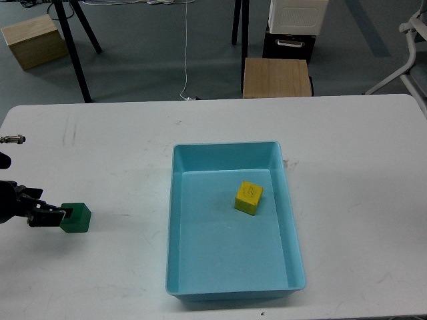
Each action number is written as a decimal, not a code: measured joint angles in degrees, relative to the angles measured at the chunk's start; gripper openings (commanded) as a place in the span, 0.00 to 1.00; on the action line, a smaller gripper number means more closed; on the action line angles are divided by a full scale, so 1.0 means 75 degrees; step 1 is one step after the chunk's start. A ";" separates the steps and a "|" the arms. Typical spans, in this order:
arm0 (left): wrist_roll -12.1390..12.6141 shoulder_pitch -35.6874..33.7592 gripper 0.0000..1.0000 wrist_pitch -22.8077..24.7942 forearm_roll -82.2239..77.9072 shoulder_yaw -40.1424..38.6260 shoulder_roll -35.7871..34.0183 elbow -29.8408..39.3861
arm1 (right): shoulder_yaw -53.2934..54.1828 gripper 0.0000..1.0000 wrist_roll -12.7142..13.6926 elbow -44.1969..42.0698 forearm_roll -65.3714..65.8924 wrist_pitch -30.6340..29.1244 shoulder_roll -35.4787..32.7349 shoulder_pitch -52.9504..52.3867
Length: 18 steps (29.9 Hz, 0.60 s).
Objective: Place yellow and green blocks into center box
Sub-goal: 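Close the left gripper around the green cube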
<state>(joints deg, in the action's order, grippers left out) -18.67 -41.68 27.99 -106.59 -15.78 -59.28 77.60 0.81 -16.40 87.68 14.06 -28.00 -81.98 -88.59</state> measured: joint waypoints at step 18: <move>0.0051 0.0058 1.00 0.0000 -0.0046 0.0029 0.0550 -0.0329 | 0.0042 0.98 -0.0005 0.0193 0.0009 0.0000 -0.0275 -0.0007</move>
<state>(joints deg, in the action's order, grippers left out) -18.29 -41.24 27.99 -106.94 -15.56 -55.16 75.14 1.13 -16.44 89.12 14.13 -28.00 -84.04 -88.65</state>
